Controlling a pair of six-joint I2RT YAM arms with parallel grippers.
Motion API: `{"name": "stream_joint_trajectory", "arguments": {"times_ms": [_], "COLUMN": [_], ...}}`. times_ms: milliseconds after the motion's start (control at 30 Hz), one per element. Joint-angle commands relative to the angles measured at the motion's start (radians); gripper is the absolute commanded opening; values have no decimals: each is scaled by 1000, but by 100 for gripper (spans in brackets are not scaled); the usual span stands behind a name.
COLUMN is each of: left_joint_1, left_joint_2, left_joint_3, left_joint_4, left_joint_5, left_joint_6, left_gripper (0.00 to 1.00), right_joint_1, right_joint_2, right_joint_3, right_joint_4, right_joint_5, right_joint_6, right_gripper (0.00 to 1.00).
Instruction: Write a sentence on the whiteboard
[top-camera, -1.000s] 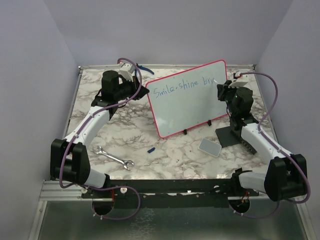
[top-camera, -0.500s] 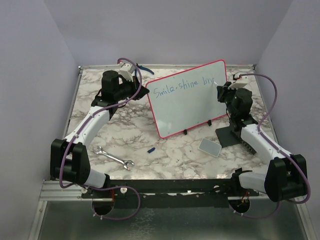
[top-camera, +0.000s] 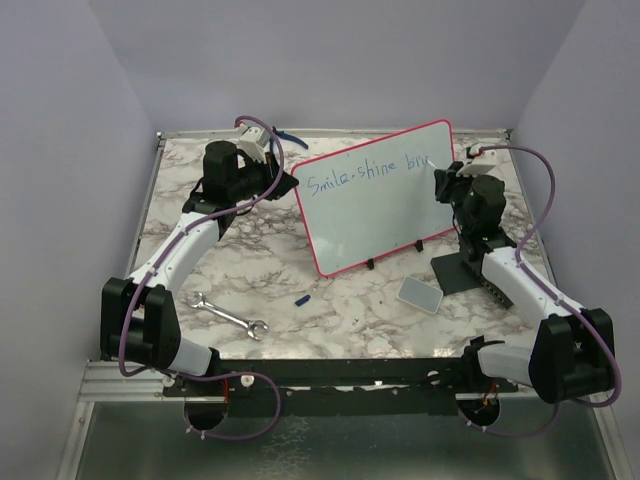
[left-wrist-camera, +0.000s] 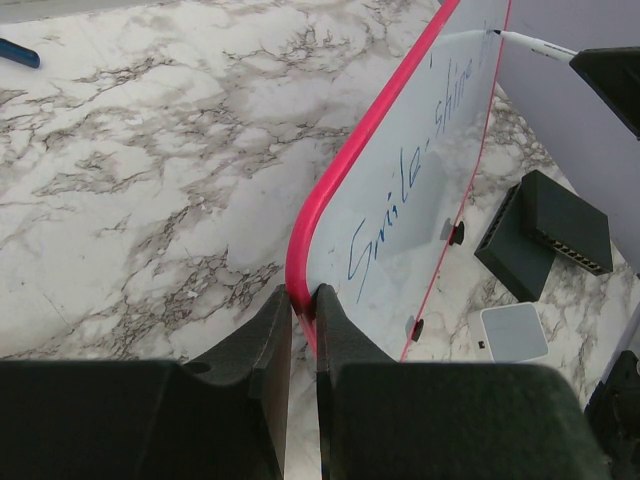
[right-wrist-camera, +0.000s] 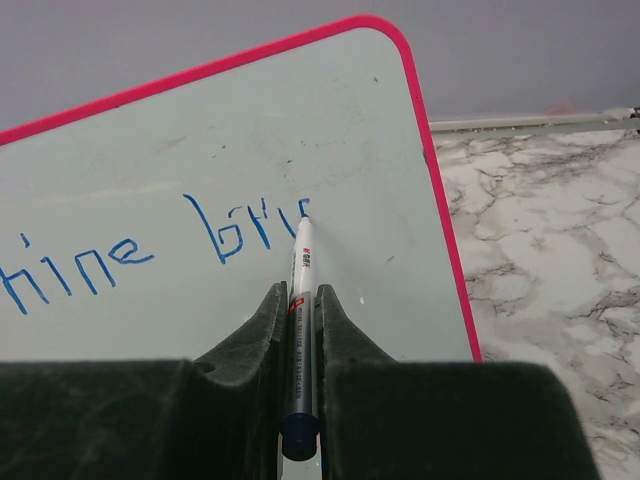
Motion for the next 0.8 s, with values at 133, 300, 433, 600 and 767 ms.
{"name": "stream_joint_trajectory", "arguments": {"times_ms": [133, 300, 433, 600, 767], "left_joint_1": [4, 4, 4, 3, 3], "left_joint_2": [-35, -35, -35, -36, -36], "left_joint_3": [-5, -5, -5, -5, -5], "left_joint_4": [22, 22, 21, 22, 22], "left_joint_5": [8, 8, 8, 8, 8], "left_joint_6": [34, 35, 35, 34, 35], "left_gripper": [0, 0, 0, 0, 0], "right_joint_1": [-4, -4, -3, -3, -3], "right_joint_2": [17, 23, 26, 21, 10], "right_joint_3": [45, 50, 50, 37, 12], "right_joint_4": [8, 5, 4, -6, -15], "right_joint_5": [15, 25, 18, 10, 13], "right_joint_6": [-17, -19, -21, -20, -13], "right_gripper": [1, 1, 1, 1, 1]}}
